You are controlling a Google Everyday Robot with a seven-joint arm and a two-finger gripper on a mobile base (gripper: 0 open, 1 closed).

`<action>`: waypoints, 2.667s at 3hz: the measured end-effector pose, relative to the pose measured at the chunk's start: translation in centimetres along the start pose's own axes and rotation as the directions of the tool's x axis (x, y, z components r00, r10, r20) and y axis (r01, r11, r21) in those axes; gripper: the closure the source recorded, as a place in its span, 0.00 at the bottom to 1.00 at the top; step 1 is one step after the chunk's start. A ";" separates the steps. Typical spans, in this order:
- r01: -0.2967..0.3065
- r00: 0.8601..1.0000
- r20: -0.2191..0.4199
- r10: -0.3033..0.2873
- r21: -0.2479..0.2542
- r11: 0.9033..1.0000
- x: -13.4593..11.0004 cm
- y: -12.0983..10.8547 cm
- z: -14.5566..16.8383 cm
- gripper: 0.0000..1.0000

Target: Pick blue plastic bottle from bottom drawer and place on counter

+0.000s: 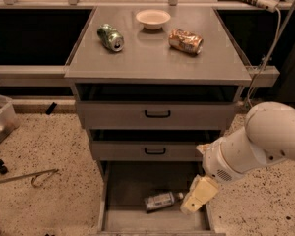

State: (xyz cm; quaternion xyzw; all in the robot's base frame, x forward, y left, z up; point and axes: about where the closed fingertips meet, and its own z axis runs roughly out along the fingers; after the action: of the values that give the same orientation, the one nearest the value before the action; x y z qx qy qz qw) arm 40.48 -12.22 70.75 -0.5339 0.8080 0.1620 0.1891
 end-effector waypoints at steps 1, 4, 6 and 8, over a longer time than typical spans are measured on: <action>0.013 1.000 0.029 -0.010 -0.077 0.997 1.2 1.7 6.2 0.00; 0.008 0.987 0.158 0.003 -0.068 0.998 3.0 0.0 22.1 0.00; 0.007 0.986 0.169 -0.001 -0.035 0.999 3.4 -2.1 24.2 0.00; -0.076 0.988 0.139 0.066 0.069 0.995 9.1 -15.8 33.0 0.00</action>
Offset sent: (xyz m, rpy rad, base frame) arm 0.0181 0.0955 -0.2270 0.1772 -0.0335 0.0719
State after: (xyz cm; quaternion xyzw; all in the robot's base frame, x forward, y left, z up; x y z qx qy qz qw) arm 56.23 -10.19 36.58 -0.4852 0.8172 0.1747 0.2575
